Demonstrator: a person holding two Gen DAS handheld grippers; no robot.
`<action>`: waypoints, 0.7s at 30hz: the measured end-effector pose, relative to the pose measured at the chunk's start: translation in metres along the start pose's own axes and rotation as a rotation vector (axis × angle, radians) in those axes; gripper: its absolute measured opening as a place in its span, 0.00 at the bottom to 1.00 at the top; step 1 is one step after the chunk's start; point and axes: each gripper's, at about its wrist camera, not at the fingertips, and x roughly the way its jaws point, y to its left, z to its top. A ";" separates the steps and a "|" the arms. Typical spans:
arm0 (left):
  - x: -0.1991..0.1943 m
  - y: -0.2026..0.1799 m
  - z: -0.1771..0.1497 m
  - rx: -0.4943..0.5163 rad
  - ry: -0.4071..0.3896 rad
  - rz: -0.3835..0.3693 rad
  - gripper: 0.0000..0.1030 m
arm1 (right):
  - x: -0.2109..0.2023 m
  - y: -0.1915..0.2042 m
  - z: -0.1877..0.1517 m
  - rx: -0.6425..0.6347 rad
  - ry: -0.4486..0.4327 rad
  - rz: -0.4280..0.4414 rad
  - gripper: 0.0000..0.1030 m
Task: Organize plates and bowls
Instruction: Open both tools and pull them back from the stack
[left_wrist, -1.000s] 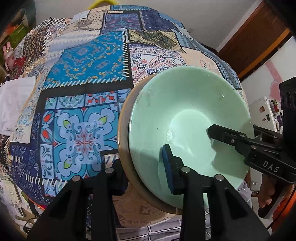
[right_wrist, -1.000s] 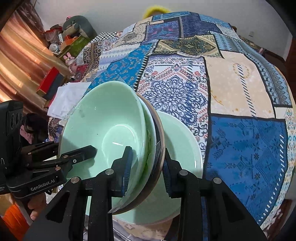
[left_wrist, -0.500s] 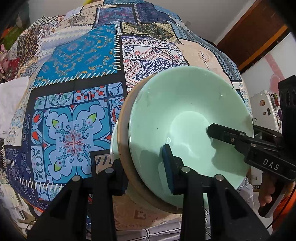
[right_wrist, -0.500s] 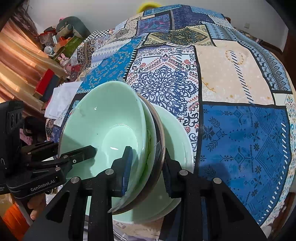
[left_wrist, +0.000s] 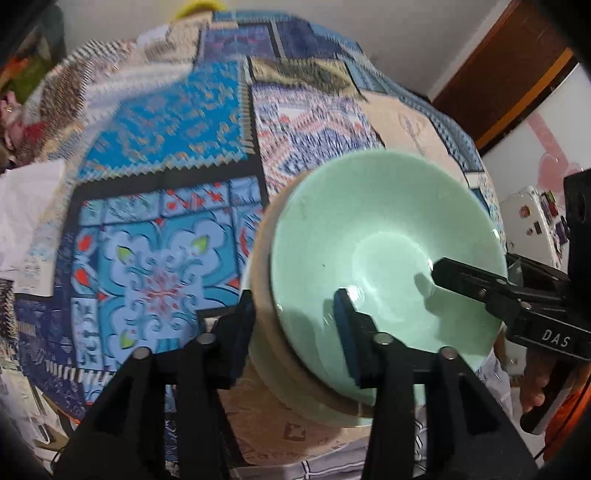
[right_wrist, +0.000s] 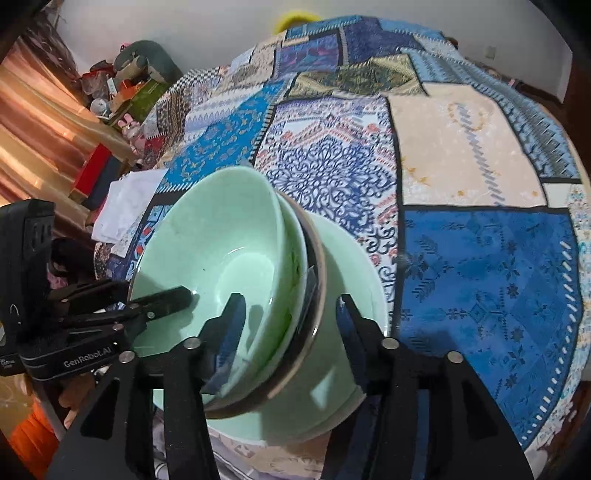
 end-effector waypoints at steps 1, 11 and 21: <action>-0.004 0.000 -0.001 0.001 -0.016 0.006 0.43 | -0.003 0.002 0.000 -0.009 -0.013 -0.005 0.47; -0.094 -0.024 -0.012 0.039 -0.319 0.040 0.55 | -0.068 0.040 -0.015 -0.172 -0.274 -0.102 0.61; -0.195 -0.060 -0.049 0.141 -0.684 0.107 0.76 | -0.149 0.086 -0.046 -0.287 -0.584 -0.114 0.75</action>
